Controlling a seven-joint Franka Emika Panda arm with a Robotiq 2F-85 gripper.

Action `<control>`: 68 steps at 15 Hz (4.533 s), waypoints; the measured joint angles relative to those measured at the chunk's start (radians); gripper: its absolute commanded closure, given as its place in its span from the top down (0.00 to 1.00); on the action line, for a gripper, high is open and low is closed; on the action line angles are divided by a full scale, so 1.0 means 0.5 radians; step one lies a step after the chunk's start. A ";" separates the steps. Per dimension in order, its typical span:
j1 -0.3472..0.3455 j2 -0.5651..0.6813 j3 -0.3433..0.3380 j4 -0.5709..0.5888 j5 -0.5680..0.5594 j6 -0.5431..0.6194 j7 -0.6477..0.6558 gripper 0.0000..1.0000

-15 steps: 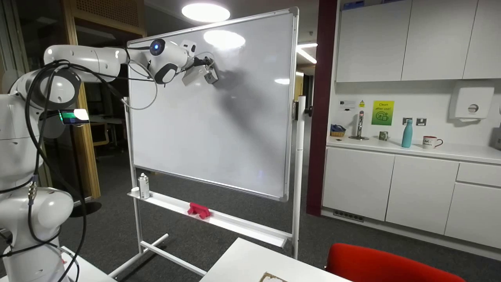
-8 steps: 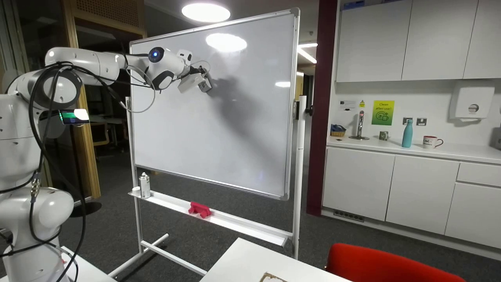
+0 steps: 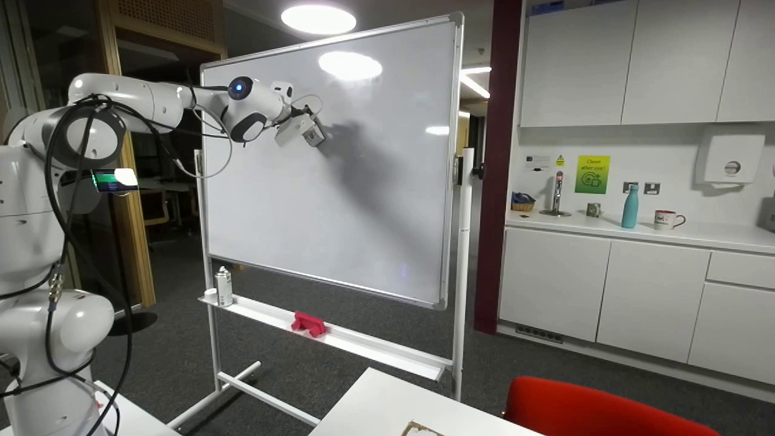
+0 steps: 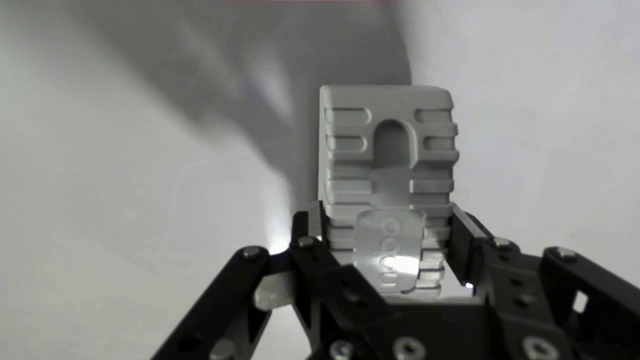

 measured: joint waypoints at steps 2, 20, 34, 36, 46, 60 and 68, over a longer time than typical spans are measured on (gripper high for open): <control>0.000 -0.011 0.006 -0.013 0.000 0.006 -0.033 0.34; 0.006 -0.256 0.045 -0.086 -0.003 0.010 -0.043 0.34; 0.017 -0.218 0.039 0.011 -0.003 0.116 0.030 0.34; 0.030 -0.198 0.061 0.003 -0.008 0.188 0.025 0.34; 0.097 -0.155 0.221 -0.155 -0.110 0.454 0.022 0.34; 0.103 -0.205 0.233 -0.207 -0.142 0.519 0.104 0.34; 0.097 -0.241 0.144 -0.012 -0.137 0.518 0.237 0.34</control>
